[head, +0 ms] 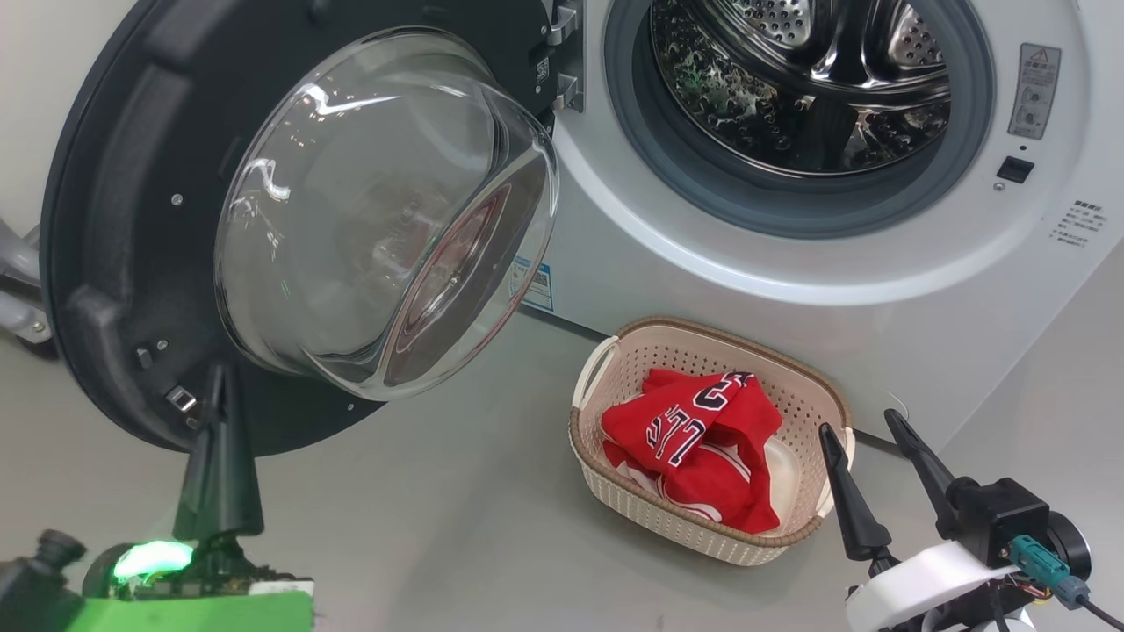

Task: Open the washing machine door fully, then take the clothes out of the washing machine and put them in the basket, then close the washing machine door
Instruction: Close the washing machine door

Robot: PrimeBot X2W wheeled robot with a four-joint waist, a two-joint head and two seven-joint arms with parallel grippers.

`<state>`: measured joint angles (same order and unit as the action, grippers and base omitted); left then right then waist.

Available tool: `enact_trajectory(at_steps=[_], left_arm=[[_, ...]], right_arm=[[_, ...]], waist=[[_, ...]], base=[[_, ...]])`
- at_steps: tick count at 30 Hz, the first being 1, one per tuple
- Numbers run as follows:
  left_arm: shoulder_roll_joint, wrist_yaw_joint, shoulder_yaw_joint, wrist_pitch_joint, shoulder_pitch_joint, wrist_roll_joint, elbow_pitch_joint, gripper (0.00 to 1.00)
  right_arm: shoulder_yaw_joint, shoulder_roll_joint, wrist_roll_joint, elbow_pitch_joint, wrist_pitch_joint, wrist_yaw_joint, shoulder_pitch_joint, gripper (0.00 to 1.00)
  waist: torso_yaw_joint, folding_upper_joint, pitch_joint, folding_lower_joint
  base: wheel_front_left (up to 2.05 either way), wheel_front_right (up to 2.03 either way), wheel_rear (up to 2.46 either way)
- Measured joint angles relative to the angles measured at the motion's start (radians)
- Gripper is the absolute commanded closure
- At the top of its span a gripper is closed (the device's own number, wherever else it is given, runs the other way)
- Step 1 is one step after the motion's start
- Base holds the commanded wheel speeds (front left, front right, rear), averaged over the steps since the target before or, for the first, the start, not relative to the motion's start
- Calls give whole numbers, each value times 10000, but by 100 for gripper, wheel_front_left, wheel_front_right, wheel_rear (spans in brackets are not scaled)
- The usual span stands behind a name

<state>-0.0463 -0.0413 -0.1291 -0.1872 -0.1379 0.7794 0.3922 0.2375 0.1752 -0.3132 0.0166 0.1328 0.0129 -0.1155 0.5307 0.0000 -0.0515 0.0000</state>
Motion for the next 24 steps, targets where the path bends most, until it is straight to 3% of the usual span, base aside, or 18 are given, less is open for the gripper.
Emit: enact_trajectory(at_steps=[5, 11, 16, 24], left_arm=[[10, -382, 575, -132, 431, 2717, 1047, 100], [42, -416, 2213, -148, 1207, 4307, 1638, 100], [-23, 4, 3804, -98, 1838, 5338, 1379, 100], [-855, 989, 5325, 591, 3139, 6985, -355, 100]], right_arm=[[-23, 54, 10, 84, -6, 58, 5, 0], [-90, 121, 31, 196, -48, 96, 17, 0], [-42, 150, 77, 336, -130, 88, 106, 0], [-48, 270, 79, 387, -146, 71, 258, 0]], waist=[[27, 0, -93, 0], [59, 0, -281, 0], [-11, 0, -493, 0], [-206, 0, -772, 0]], base=[[0, 0, 0], [0, 0, 0], [0, 0, 0], [0, 0, 0]])
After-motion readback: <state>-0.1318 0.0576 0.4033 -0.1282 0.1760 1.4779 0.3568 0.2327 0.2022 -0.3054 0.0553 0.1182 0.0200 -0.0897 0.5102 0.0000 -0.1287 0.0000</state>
